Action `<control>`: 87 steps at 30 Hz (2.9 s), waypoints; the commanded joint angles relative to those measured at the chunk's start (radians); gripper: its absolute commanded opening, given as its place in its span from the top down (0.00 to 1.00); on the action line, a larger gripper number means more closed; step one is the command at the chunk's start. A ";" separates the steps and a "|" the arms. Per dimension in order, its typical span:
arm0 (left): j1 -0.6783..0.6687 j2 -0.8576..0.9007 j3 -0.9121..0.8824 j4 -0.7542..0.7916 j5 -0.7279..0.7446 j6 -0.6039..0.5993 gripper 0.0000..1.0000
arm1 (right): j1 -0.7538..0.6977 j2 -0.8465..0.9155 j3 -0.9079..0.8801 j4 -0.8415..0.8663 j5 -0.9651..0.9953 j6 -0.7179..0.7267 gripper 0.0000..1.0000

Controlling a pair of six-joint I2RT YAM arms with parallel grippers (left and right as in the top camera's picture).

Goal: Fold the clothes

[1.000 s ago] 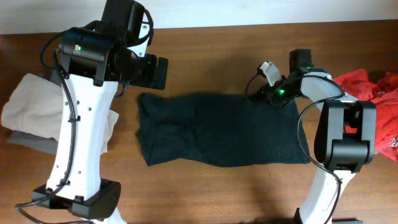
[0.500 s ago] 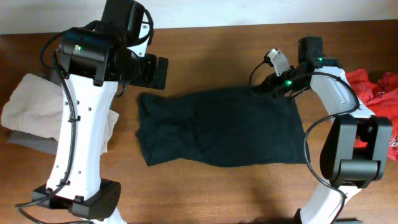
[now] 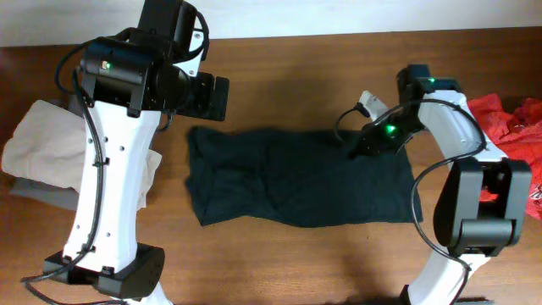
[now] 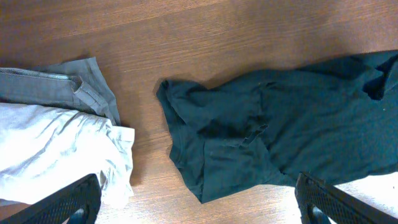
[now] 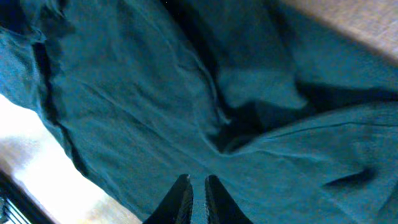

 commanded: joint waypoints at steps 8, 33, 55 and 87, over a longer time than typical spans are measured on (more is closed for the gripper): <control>0.002 -0.023 -0.008 0.003 0.006 0.013 0.01 | 0.060 -0.035 0.010 0.119 0.339 0.412 0.57; 0.002 -0.023 -0.008 0.013 0.007 0.013 0.01 | 0.051 0.103 0.001 0.173 0.504 0.855 0.75; 0.002 -0.023 -0.008 0.026 0.007 0.013 0.01 | 0.071 -0.013 -0.026 0.167 0.405 0.850 0.55; 0.002 -0.023 -0.008 0.025 0.011 0.013 0.01 | 0.101 -0.009 -0.035 0.023 0.643 0.940 0.96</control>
